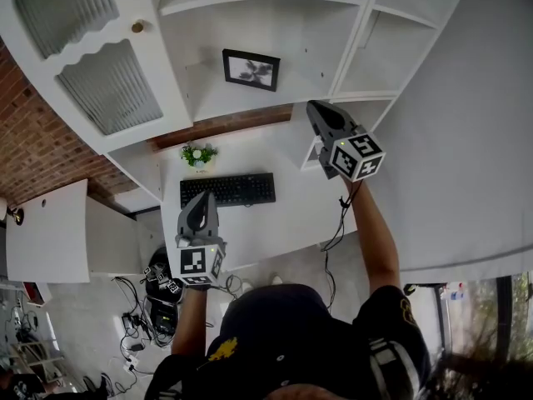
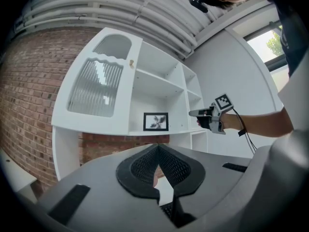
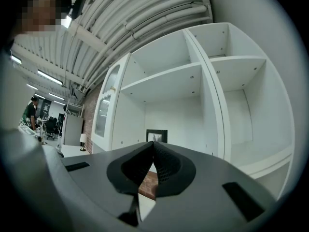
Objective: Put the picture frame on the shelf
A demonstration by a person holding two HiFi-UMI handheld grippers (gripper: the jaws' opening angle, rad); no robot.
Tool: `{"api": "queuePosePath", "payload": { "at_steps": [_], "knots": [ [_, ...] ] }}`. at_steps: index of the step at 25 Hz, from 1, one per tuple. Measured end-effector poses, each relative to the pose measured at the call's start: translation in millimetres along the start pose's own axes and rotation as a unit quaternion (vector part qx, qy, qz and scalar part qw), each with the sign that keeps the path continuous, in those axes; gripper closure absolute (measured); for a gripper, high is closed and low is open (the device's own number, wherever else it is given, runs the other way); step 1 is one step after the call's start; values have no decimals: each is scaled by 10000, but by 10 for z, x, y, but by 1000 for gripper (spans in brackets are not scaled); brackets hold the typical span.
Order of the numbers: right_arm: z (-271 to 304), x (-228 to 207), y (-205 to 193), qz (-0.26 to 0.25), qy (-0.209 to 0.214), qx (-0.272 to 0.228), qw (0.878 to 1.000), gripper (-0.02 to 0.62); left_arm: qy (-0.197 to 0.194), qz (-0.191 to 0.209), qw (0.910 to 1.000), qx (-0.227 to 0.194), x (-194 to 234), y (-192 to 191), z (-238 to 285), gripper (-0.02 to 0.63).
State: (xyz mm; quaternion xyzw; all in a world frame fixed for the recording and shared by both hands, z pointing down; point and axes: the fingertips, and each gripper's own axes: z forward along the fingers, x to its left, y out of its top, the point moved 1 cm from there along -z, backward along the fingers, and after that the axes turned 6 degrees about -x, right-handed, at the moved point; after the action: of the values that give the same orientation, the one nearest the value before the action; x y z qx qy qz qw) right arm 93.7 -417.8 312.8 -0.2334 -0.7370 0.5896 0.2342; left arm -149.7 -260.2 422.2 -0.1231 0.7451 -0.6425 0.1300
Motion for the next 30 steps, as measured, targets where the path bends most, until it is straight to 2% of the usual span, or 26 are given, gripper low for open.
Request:
{"api": "queuePosePath", "payload": {
  "at_steps": [8, 15, 22, 30],
  "knots": [
    [-407, 203, -33, 234, -193, -134, 9995, 589, 107, -32, 9999, 15, 24, -40, -122, 588],
    [-674, 546, -121, 479, -249, -152, 9984, 589, 167, -93, 9998, 42, 34, -43, -291, 588],
    [-1016, 582, -267, 565, -562, -120, 9967, 589, 317, -74, 9994, 137, 129, -102, -445, 588],
    [-1185, 821, -173, 354, -504, -138, 9980, 589, 203, -32, 9998, -67, 52, 21, -506, 588]
  ]
}}
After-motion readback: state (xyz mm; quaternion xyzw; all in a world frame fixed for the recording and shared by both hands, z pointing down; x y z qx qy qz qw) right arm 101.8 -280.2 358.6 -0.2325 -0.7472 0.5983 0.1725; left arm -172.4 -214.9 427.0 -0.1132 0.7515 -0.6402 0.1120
